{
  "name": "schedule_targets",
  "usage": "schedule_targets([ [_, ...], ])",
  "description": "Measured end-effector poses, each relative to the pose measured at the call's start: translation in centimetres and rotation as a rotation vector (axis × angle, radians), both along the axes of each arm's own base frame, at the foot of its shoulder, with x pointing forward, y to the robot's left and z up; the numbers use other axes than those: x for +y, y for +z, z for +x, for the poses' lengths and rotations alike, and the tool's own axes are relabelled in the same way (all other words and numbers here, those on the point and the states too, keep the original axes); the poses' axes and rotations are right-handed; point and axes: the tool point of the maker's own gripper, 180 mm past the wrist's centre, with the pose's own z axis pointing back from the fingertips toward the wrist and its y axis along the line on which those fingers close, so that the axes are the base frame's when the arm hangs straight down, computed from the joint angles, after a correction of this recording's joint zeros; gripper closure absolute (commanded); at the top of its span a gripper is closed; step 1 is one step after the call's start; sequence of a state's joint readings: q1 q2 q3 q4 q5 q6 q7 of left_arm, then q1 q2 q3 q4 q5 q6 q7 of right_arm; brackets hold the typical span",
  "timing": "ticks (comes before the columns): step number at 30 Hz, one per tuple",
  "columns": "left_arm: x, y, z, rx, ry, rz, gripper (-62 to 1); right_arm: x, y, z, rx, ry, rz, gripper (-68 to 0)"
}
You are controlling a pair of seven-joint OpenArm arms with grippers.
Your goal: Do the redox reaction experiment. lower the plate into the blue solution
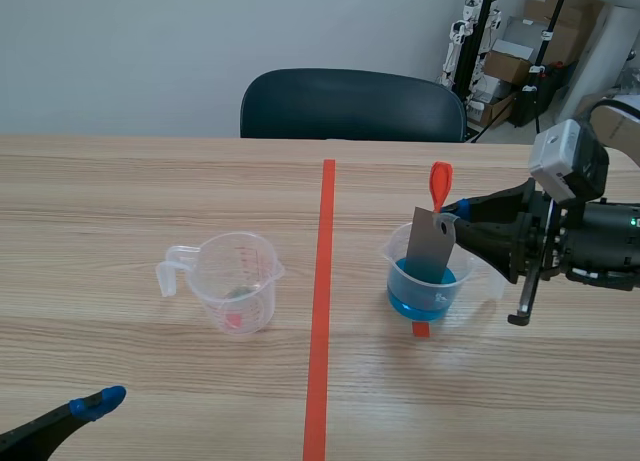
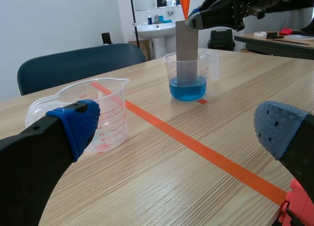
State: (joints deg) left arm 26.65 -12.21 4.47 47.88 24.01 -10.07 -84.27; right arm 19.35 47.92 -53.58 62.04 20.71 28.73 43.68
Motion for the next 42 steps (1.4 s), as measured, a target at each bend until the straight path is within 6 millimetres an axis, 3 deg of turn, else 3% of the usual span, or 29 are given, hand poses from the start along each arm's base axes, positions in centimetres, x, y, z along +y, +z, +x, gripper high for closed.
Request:
schedule_targets([
  [42, 0.02, 0.21, -0.05, -0.009, -0.001, -0.008, -62.3, 0.09, 0.24, -0.1, -0.009, 0.007, 0.012, -0.6],
])
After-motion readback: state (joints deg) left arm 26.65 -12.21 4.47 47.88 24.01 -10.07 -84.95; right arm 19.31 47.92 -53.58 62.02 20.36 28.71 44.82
